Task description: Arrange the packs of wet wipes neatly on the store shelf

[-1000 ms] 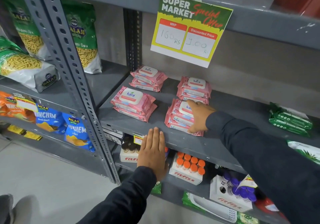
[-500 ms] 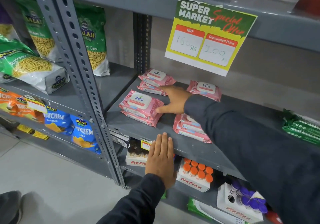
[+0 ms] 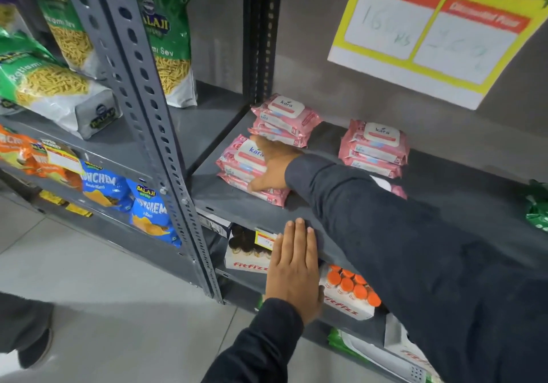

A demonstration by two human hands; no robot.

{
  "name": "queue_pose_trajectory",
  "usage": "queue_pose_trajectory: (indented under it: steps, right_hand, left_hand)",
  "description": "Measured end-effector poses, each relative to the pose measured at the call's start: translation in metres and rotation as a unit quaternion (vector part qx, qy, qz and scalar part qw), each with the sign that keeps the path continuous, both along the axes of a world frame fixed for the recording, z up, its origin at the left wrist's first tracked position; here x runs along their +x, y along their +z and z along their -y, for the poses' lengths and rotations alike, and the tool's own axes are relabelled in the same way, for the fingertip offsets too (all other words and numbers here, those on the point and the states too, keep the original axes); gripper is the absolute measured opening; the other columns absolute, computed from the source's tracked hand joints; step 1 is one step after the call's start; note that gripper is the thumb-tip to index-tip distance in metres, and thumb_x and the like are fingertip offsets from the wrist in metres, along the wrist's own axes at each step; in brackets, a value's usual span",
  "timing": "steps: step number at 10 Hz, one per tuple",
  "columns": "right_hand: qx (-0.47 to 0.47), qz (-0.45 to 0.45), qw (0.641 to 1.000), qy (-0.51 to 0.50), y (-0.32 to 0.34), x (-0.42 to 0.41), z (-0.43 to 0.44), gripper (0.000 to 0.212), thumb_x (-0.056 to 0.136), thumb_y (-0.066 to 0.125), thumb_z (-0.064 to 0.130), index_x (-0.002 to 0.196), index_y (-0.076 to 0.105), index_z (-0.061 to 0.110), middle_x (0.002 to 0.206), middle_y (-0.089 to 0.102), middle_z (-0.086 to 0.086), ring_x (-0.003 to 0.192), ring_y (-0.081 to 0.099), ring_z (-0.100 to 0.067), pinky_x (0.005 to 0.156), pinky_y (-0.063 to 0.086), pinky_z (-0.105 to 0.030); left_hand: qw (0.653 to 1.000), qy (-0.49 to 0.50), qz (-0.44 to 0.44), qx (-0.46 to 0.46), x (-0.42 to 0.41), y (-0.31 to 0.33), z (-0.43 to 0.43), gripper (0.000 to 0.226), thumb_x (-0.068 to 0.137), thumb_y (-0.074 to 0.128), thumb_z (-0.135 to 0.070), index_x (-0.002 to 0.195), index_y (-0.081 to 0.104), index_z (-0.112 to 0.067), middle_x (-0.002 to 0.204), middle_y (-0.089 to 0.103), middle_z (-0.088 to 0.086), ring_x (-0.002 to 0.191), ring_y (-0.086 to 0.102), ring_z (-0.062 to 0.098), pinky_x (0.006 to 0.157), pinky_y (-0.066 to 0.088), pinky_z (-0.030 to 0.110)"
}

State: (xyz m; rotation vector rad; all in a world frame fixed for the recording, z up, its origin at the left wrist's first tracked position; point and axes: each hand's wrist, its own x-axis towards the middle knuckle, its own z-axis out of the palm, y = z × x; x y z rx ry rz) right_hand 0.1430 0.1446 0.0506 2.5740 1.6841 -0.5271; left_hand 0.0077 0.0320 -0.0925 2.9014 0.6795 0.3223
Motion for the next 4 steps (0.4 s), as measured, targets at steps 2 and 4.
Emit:
queue_pose_trajectory:
  steps: [2, 4]
  right_hand:
    - [0.127, 0.024, 0.992, -0.01, 0.036, -0.026, 0.034, 0.115, 0.068, 0.053, 0.08, 0.153, -0.005, 0.029, 0.163, 0.006, -0.002, 0.149, 0.012, -0.025, 0.116, 0.015, -0.057]
    - [0.345, -0.016, 0.938, -0.026, 0.064, -0.064, 0.183, 0.085, 0.09, 0.056, 0.046, 0.155, 0.009, 0.019, 0.163, 0.011, -0.001, 0.15, 0.01, -0.017, 0.121, 0.01, -0.046]
  left_hand:
    - [1.0, -0.007, -0.009, -0.008, -0.004, 0.009, -0.001, 0.11, 0.059, 0.07, -0.046, 0.145, 0.019, 0.002, 0.153, 0.024, 0.023, 0.142, 0.019, 0.04, 0.116, 0.013, 0.051]
    - [0.994, 0.004, -0.111, -0.013, -0.008, 0.043, -0.008, 0.108, 0.073, 0.06, -0.056, 0.149, 0.005, -0.001, 0.159, 0.0, 0.018, 0.145, -0.003, 0.034, 0.117, 0.004, 0.044]
